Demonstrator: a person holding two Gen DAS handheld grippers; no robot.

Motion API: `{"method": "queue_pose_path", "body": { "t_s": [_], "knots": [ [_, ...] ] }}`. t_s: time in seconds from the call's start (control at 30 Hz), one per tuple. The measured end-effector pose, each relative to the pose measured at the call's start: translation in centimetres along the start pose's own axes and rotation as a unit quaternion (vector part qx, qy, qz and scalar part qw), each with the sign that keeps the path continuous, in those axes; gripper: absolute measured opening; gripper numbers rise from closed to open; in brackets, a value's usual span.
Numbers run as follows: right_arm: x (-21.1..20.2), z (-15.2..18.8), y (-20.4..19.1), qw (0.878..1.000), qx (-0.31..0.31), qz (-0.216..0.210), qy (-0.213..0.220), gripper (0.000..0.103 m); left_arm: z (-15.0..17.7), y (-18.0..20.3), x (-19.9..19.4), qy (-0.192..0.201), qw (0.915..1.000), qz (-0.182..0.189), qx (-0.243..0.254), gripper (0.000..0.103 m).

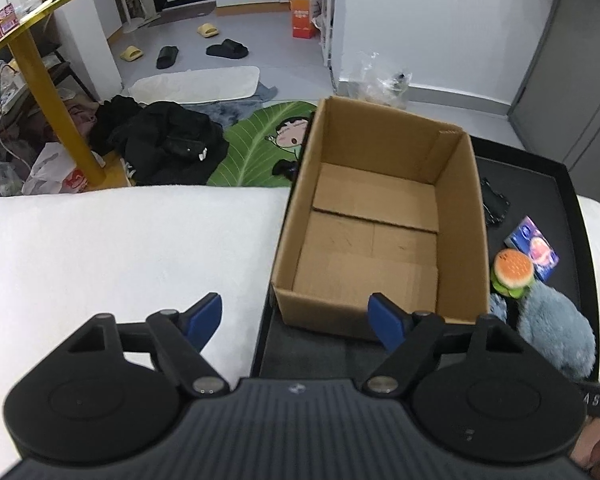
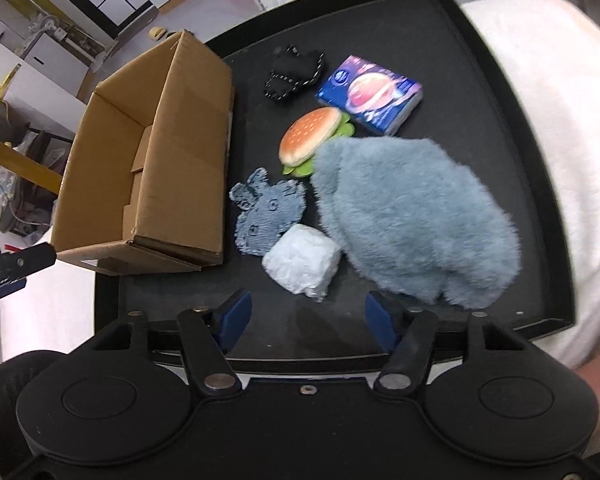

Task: Organize soft objects
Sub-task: 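Move the right gripper down onto the white wrapped packet and close, then carry the white packet into the cardboard box and open the right gripper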

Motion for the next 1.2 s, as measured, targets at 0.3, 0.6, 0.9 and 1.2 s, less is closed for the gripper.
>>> {"method": "queue_pose_path", "body": {
  "t_s": [0.3,0.6,0.9,1.2],
  "knots": [
    [2.3,-0.9,-0.4,1.000,0.018,-0.011,-0.006,0.056,-1.0,-0.5,2.8,-0.023,0.9994,0.007,-0.023,0.061],
    [4.0,-1.1,-1.6,1.000,0.005,0.008,0.005,0.050,-1.3,-0.6,4.2,-0.037,0.9984,0.028,-0.031,0.041],
    [3.6,-0.6,-1.2,1.000,-0.003,0.011,0.020,0.046,-1.2,-0.6,3.6,-0.042,0.9989,0.010,-0.017,0.008],
    [1.7,-0.1,-1.1,0.999,-0.003,0.004,0.039,0.046,0.5,-0.2,2.2,-0.045,0.9988,0.020,-0.001,0.006]
  ]
}}
Point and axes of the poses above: each gripper's, at about its wrist camera, not at the fingertips, and x roughly the way its jaws point, y to its right, z to its underside, the point moved 1 cm from there along x, roughly the way its jaws point, and after that the axes turned 4 degrees about x, right-handed, at the moved point
